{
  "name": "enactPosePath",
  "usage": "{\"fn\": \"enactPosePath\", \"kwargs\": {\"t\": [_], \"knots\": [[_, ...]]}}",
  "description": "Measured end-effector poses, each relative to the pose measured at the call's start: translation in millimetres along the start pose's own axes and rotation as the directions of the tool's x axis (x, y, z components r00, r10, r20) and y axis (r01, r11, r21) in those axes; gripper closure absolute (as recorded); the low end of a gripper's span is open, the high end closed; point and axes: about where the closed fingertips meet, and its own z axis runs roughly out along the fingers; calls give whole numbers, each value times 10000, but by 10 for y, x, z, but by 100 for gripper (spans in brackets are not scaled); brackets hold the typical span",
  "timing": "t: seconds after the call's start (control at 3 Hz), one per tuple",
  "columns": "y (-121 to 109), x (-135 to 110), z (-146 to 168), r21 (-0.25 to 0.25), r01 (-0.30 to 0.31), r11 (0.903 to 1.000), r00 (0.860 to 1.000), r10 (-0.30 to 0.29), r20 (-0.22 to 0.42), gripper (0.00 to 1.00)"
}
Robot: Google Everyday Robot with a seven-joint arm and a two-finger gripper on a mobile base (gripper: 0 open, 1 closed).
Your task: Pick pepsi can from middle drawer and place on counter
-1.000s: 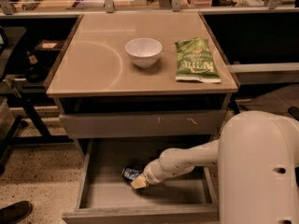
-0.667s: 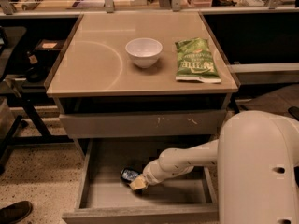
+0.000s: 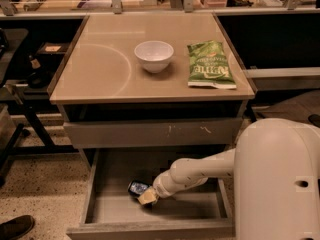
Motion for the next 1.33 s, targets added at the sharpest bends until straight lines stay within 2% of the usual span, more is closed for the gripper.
{"fn": "enactPosePath", "kwargs": {"t": [0.67,1.33], "knots": [[114,-83,-529,308,-105,9995,9999,104,15,100],[382,-223,-1220,440,-198,9988,9997,192,138,100]]}}
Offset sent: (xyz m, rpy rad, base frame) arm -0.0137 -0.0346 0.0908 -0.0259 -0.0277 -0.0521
